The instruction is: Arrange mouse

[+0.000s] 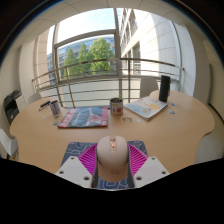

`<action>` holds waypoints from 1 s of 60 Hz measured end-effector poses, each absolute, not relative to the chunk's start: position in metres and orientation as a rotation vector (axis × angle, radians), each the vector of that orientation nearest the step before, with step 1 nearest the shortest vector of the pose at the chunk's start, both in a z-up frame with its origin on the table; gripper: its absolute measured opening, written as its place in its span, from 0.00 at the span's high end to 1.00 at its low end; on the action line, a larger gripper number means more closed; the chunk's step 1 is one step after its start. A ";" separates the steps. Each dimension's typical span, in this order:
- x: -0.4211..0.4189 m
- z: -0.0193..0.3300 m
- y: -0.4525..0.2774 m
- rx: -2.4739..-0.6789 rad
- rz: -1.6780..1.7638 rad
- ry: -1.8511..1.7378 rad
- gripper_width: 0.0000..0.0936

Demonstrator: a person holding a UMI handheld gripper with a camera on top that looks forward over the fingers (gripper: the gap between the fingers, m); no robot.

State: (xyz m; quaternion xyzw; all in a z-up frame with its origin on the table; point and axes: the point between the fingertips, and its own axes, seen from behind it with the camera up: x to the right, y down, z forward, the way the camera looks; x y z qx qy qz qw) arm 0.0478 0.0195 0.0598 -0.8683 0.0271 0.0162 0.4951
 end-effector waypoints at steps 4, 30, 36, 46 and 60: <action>0.041 0.043 0.014 -2.174 0.037 0.051 0.56; 0.021 0.048 -0.015 -2.202 -0.044 0.031 0.09; 0.013 0.092 -0.040 -2.170 -0.052 0.036 0.09; 0.006 0.152 -0.089 -2.122 -0.069 0.023 0.10; -0.003 0.180 -0.169 -2.102 -0.081 0.028 0.10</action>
